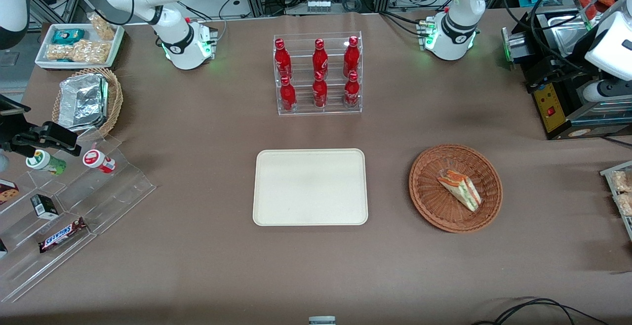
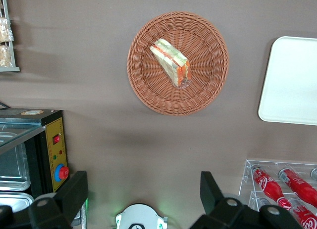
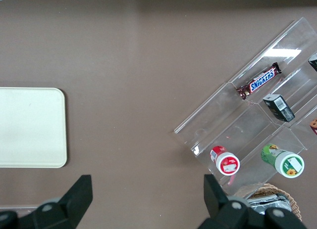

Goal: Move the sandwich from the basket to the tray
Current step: 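Move the left gripper down over the sandwich in the wicker basket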

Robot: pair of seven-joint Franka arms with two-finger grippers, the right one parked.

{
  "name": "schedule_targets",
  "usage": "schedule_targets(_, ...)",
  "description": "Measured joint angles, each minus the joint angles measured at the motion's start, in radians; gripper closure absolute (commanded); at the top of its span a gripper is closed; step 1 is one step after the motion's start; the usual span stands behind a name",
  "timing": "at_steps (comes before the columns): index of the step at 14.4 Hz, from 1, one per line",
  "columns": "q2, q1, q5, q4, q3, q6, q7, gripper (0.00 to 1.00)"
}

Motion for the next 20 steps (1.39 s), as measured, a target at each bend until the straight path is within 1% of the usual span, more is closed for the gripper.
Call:
schedule_targets(6,0.000,0.000,-0.003,-0.025,0.000,0.008,0.000,0.00)
schedule_targets(8,0.006,0.001,-0.002,-0.080,0.000,0.046,0.000,0.00)
schedule_targets(10,0.024,0.003,-0.002,-0.166,0.002,0.134,-0.016,0.00)
schedule_targets(13,0.100,0.003,-0.002,-0.280,0.003,0.285,-0.130,0.00)
schedule_targets(17,0.238,0.003,-0.003,-0.321,0.003,0.438,-0.345,0.00)
schedule_targets(20,0.309,0.003,-0.006,-0.371,0.003,0.614,-0.486,0.00)
